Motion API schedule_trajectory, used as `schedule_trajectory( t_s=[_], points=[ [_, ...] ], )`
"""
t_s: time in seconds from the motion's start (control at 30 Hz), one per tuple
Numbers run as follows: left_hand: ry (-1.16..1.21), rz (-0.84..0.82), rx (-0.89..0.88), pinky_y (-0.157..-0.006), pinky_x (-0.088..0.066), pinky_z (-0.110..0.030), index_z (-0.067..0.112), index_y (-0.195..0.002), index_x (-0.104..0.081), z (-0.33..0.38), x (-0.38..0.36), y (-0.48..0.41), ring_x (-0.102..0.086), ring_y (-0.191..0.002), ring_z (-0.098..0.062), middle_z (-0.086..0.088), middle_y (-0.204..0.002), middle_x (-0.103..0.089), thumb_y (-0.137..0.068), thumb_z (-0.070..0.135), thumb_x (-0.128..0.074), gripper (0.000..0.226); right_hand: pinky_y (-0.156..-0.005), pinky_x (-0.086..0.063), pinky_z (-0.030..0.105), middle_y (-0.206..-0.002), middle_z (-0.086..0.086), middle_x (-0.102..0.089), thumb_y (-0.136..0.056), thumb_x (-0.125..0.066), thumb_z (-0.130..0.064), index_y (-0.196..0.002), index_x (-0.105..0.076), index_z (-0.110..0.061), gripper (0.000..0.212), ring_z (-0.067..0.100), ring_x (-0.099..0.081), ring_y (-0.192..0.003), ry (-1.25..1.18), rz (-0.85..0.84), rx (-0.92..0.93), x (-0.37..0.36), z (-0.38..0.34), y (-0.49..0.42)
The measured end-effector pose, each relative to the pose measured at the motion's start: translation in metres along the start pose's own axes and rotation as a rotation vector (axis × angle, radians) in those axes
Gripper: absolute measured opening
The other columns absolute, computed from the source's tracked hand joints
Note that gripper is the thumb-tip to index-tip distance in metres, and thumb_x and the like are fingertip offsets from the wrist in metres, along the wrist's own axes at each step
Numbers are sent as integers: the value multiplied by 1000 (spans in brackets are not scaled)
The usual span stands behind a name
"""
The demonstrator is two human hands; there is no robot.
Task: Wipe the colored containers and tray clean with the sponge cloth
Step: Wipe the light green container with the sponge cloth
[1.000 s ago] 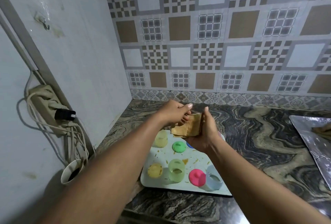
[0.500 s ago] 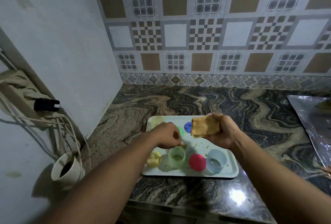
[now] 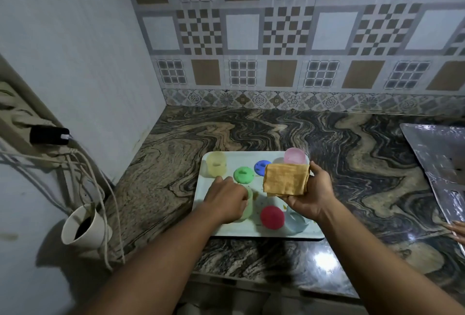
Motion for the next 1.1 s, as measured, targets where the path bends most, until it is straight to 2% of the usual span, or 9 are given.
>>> schedule_trajectory(
  t_s=[0.2,0.3,0.43,0.53,0.6,0.73,0.83,0.97,1.1],
  points=[
    [435,207,123,-98,-25,-37,27,-93,-73,-25,44,-11,-61,-100,-15,11,-91,-73,-93,39,-59,19,-62,-34,34,-84,17,-54,-98,-25,-64,-86,-59,7,79,26,-46,-70,319,0,366,-29,-15,5],
    [574,200,102,-107,-30,-41,33,-83,-72,-23,60,-19,-64,-97,-12,16,-86,-73,-92,39,-61,16,-72,-40,34,-93,3,-64,-85,-28,-81,-92,-63,-9,80,18,-56,-83,638,-3,570,-51,-7,7],
    [644,159,29,-105,-38,-49,35,-83,-71,-15,73,-28,-65,-101,-11,18,-90,-73,-90,37,-55,17,-77,-51,36,-95,-2,-70,-103,-25,-59,-96,-64,-26,52,13,-65,-90,829,-59,740,-75,9,15],
    [731,129,-20,-106,-39,-50,40,-94,-72,-14,82,-28,-64,-105,-10,20,-95,-73,-89,42,-58,15,-80,-54,45,-95,10,-73,-102,-27,-61,-98,-69,-18,60,27,-68,-91,728,-67,650,-79,5,5],
    [817,104,-50,-103,-46,-44,32,-96,-76,-14,89,-26,-65,-105,-11,16,-101,-73,-94,33,-62,13,-68,-54,45,-87,23,-72,-102,-32,-58,-97,-71,-6,65,37,-67,-77,509,-92,368,-75,15,-6],
    [970,46,-84,-68,-53,-25,13,-102,-74,-20,101,-22,-65,-83,-12,-2,-99,-72,-99,18,-60,15,-71,-53,45,-98,28,-68,-97,-40,-55,-105,-74,5,69,41,-66,-81,117,-206,-72,-85,51,-2],
    [971,-21,-62,-70,-54,-33,15,-94,-74,-32,98,-25,-64,-74,-9,2,-88,-71,-98,23,-61,16,-75,-49,47,-101,28,-68,-97,-41,-54,-114,-67,8,69,42,-65,-84,124,-155,-68,-89,56,-6],
    [854,22,-98,-90,-50,-45,31,-83,-77,-33,113,-31,-65,-88,-5,14,-87,-69,-89,50,-66,23,-54,-53,41,-90,32,-68,-99,-38,-60,-111,-67,7,74,41,-66,-72,276,-74,133,-99,31,-10],
    [914,1,-173,-96,-44,-26,13,-101,-76,-35,115,-43,-52,-113,-9,3,-122,-54,-93,27,-67,18,-61,-52,43,-90,27,-70,-98,-40,-60,-107,-71,-1,67,40,-67,-75,229,-103,153,-109,26,-14]
  ],
)
Point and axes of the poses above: each hand's wrist, its own y-axis away from the middle knuckle, its own x-axis out of the back of the hand, z = x × y, the point moved 10 cm from there along -y, towards the middle knuckle
